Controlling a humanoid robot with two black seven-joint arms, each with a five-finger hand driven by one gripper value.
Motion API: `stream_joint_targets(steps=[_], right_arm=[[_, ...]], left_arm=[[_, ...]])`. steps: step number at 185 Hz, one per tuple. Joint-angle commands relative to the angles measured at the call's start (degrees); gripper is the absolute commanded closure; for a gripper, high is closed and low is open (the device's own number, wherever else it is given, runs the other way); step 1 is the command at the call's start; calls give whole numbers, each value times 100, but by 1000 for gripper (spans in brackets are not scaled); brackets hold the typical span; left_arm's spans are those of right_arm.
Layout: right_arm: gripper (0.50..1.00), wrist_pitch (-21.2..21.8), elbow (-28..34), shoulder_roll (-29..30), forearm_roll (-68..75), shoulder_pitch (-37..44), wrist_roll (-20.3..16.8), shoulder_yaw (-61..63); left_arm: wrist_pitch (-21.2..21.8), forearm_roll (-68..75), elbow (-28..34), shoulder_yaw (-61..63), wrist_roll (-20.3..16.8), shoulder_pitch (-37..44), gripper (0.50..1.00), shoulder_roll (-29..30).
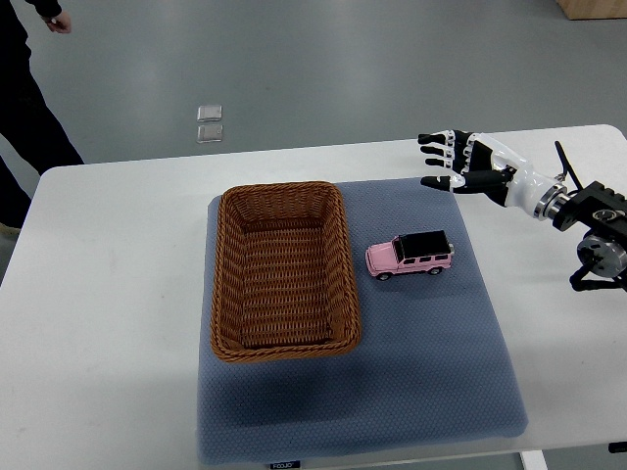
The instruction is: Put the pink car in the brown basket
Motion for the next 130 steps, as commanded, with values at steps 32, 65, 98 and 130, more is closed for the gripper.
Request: stream_joint_targets(steps=[32,65,98,130], right_arm=[[585,80,1,-6,-1484,167,331,-71],[585,9,1,3,-2978,194,569,-80],[585,-149,10,38,-4042,194,788,-115],[585,-351,10,47,-4578,176,859,-132]], left_arm=[[-1,1,6,0,2,1,500,0],[-1,1,6,0,2,1,500,0],[-1,1,6,0,2,1,500,0],[-1,1,6,0,2,1,500,0]])
